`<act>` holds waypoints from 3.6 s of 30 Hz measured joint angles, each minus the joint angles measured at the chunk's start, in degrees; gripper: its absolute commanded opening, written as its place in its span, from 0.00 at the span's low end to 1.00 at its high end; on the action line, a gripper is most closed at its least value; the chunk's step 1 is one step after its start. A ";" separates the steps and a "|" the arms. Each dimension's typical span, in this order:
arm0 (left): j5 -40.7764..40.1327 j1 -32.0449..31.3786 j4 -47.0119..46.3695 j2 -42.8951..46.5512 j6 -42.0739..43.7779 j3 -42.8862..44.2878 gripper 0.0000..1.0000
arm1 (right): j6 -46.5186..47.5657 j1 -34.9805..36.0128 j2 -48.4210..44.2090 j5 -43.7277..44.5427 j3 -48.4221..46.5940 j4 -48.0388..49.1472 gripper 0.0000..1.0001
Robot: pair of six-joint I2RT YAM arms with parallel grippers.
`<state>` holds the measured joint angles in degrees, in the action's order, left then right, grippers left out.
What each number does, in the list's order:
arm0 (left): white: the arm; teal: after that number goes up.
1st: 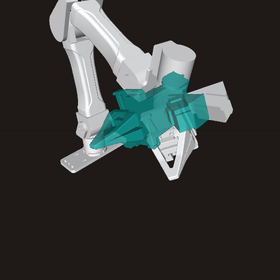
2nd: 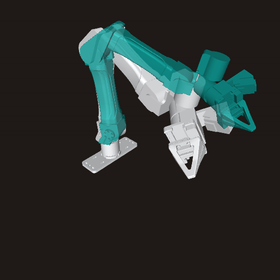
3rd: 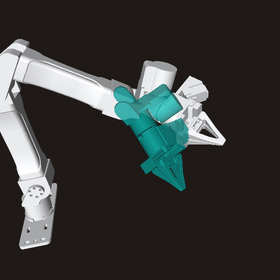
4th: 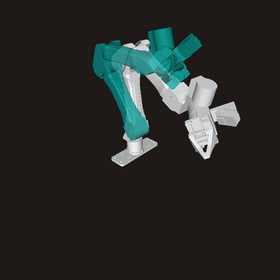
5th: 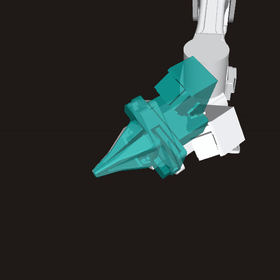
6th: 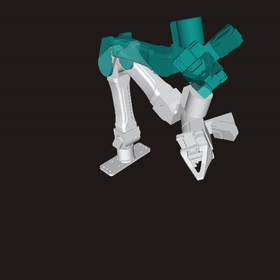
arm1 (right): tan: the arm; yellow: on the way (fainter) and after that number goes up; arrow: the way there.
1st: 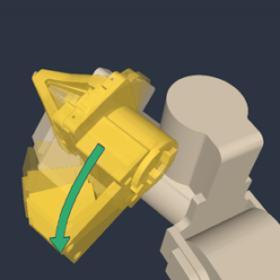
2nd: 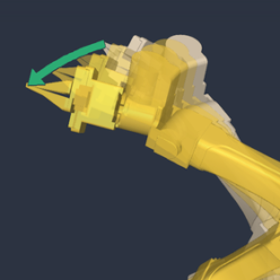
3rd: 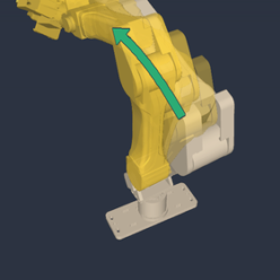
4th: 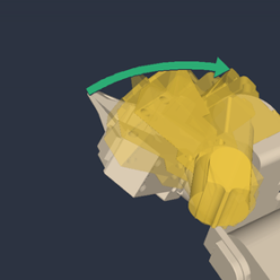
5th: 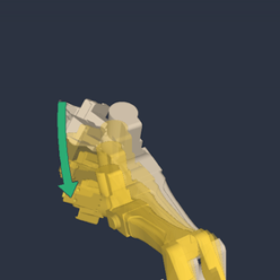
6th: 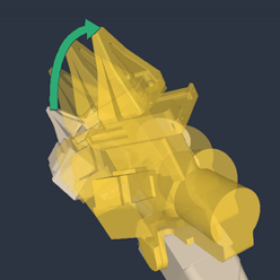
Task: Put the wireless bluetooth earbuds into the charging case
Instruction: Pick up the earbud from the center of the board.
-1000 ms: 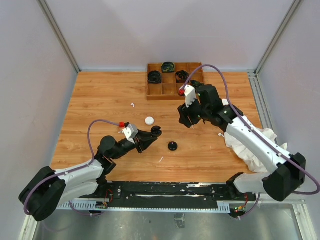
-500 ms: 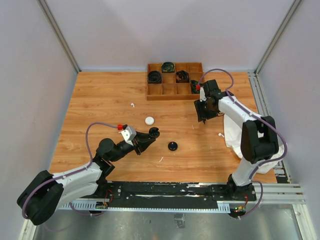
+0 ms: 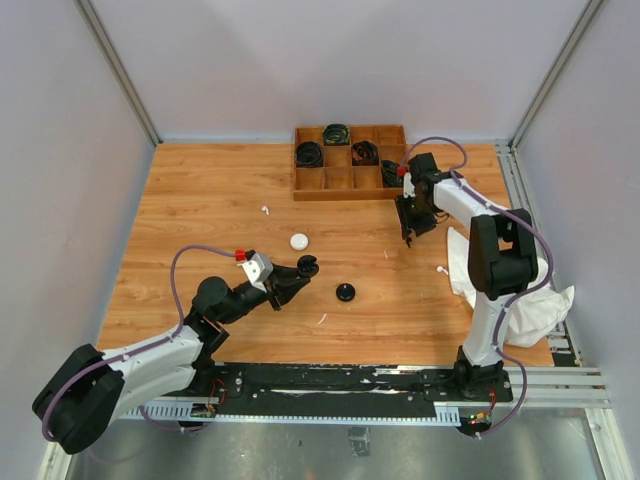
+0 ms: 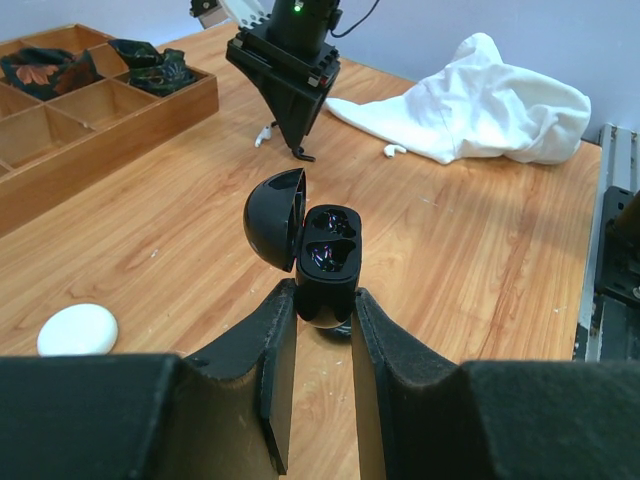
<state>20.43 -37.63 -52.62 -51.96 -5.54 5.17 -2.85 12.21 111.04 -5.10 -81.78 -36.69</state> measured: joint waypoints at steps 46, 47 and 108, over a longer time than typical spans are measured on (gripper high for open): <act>1.60 0.00 -2.78 -0.81 -0.22 -0.39 0.00 | -0.76 7.65 -12.37 -7.96 11.34 8.02 0.20; 1.38 0.00 -3.41 -0.81 -0.33 -0.59 0.00 | -1.25 8.33 -14.36 -8.41 12.55 9.46 0.20; -2.75 0.00 -2.40 3.34 -0.90 -2.29 0.00 | -2.60 25.66 -2.95 3.93 11.19 -13.31 0.32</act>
<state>17.67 -37.63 -55.02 -48.62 -6.44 2.87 -5.45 37.87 108.09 -1.17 -70.59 -50.00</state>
